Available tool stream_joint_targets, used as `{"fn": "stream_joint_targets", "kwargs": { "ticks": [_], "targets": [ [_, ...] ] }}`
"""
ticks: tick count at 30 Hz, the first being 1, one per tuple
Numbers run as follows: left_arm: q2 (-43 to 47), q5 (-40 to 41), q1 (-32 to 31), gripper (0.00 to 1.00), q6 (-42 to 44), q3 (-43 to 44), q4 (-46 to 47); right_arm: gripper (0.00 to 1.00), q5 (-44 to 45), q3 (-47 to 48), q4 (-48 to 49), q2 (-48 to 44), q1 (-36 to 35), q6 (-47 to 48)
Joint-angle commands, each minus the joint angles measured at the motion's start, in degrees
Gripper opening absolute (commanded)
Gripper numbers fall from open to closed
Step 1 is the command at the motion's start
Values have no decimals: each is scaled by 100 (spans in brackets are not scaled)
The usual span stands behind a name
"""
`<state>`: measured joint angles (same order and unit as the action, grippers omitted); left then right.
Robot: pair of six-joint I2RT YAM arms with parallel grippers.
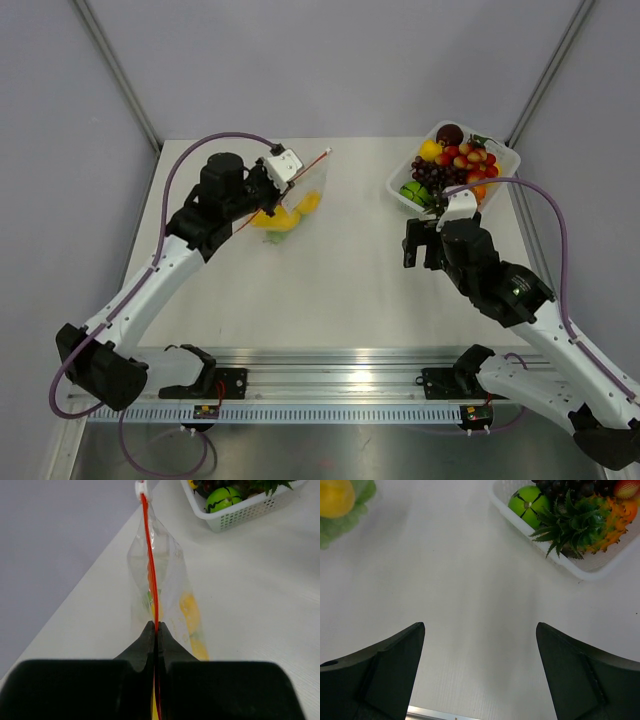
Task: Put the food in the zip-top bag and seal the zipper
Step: Place the zipper food storage bag at the center of the board, then reset both arms
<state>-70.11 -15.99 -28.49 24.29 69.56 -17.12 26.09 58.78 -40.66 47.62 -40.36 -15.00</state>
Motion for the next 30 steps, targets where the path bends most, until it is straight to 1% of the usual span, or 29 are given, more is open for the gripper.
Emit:
{"fn": "stream_joint_targets", "kwargs": {
  "ticks": [1, 2, 3, 4, 5, 9, 14, 19, 22, 23, 25, 26, 27, 30],
  "targets": [
    [-231, -210, -16, 0, 129, 497, 341, 100, 186, -77, -56, 19, 54, 6],
    [-292, -342, -16, 22, 33, 515, 341, 99, 195, -95, -56, 55, 54, 41],
    [-406, -500, -25, 55, -229, 532, 341, 99, 204, -104, -64, 116, 54, 41],
    [-468, -554, -25, 73, -380, 541, 341, 99, 204, -113, -82, 151, 54, 33],
    [-495, -581, -34, 99, -599, 532, 350, 100, 213, -113, -73, 178, 63, 50],
    [-487, -528, -34, 99, -820, 374, 482, 99, 204, -95, -73, 344, 72, 103],
    [-232, -537, -34, 99, -1189, 120, 579, 99, 230, -113, 155, 433, 72, 173],
    [101, -37, -34, 99, -1848, -328, 824, 99, 871, -157, 515, 687, 72, -186],
    [365, 131, -34, 99, -2393, -724, 1070, 99, 1144, -113, 586, 881, 72, -257],
    [601, 209, -34, 99, -2864, -1003, 1149, 100, 1188, -113, 586, 968, 72, -240],
    [900, 167, -42, 99, -3533, -1381, 1483, 99, 1206, -113, 621, 1021, 72, -257],
    [1207, 97, -43, 99, -3659, -1584, 1606, 99, 1162, -130, 621, 1048, 72, -283],
    [1401, 122, -60, 99, -3738, -2012, 1842, 100, 1136, -139, 656, 1039, 72, -301],
    [2017, 157, -182, 99, -3573, -2585, 1941, 100, 986, -253, 787, 969, 81, -372]
  ]
}}
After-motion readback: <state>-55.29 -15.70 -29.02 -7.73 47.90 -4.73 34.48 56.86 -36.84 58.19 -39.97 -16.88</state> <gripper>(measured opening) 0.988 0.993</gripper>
